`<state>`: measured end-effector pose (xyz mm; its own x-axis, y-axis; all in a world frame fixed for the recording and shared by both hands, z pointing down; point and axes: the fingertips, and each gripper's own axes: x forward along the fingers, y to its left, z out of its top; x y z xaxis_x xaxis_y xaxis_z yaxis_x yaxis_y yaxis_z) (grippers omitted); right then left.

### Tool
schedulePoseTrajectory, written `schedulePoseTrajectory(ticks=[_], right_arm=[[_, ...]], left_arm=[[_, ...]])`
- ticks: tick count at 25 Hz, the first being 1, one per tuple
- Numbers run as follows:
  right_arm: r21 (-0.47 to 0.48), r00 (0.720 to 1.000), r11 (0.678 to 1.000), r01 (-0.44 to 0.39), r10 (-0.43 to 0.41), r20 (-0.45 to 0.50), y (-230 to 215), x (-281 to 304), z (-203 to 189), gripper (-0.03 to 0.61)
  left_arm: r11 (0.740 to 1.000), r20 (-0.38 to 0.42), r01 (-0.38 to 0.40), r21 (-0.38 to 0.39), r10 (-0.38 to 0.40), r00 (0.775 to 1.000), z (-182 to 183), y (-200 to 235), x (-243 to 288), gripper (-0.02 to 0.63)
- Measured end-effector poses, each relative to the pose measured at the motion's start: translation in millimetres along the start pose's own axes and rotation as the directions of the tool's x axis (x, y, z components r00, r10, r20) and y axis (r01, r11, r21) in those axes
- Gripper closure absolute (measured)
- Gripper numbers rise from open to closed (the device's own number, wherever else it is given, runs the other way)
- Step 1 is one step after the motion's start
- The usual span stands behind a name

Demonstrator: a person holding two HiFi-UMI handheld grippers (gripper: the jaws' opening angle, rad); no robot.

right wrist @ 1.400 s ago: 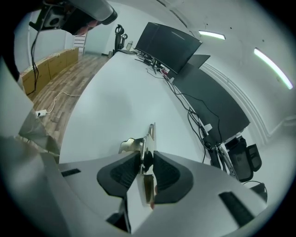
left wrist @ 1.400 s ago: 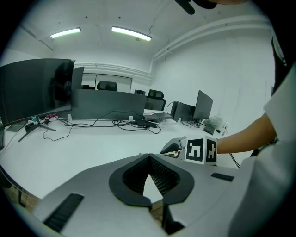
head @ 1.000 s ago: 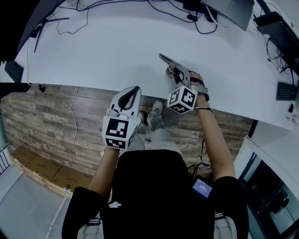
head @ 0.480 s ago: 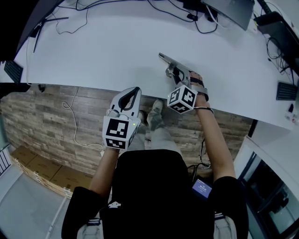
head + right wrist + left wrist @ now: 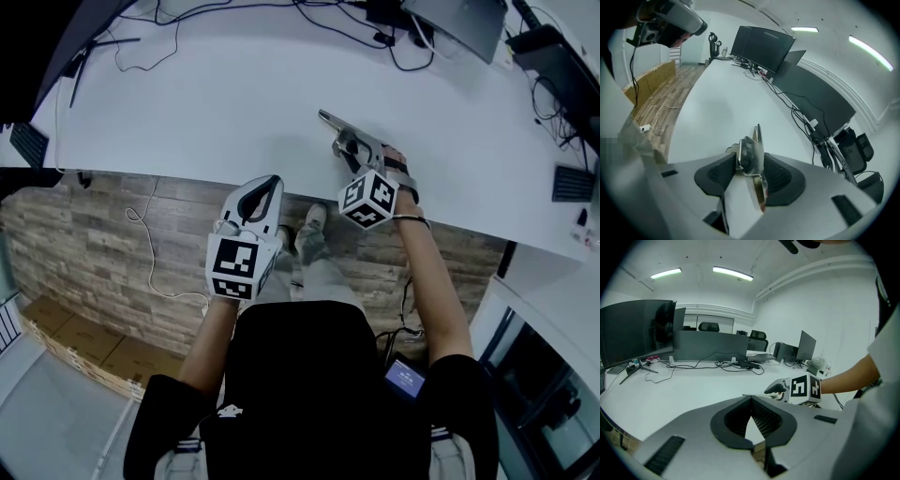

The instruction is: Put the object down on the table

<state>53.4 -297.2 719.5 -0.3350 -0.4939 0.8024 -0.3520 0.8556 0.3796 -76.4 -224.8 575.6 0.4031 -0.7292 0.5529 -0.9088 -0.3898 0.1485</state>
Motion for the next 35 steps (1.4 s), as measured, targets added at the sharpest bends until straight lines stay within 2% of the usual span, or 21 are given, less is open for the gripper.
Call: schedulePoseTrajectory(ticks=[8,17,23,28,35], right_arm=[[0.029,1.0,0.999,-0.029,0.029,0.0,3.7,-15.5,3.3,0.401],[0.096,0.999,0.995,0.031,-0.033,0.013,-8.9,-45.5,9.1,0.403],[0.209,0.996,0.975,0.08,-0.087,0.028,-21.7,-73.4,16.6,0.473],[0.259,0.989,0.958,0.124,-0.141,0.049,-34.7,-99.2,29.0,0.513],[0.359,0.977,0.926,0.116,-0.171,0.125,-49.6,-141.1,54.2,0.546]], left_arm=[[1.0,0.028,0.003,0.019,-0.003,1.0,12.6,-0.1,-8.4,0.6],[0.999,0.068,0.021,0.037,-0.023,0.997,37.8,-7.9,-19.2,0.6],[0.997,0.106,0.023,0.069,-0.03,0.994,55.1,-7.5,-28.6,0.6],[0.993,0.127,0.022,0.12,-0.038,0.991,68.0,-6.9,-36.1,0.6],[0.99,0.178,0.03,0.136,-0.054,0.983,94.1,-11.4,-50.1,0.6]])
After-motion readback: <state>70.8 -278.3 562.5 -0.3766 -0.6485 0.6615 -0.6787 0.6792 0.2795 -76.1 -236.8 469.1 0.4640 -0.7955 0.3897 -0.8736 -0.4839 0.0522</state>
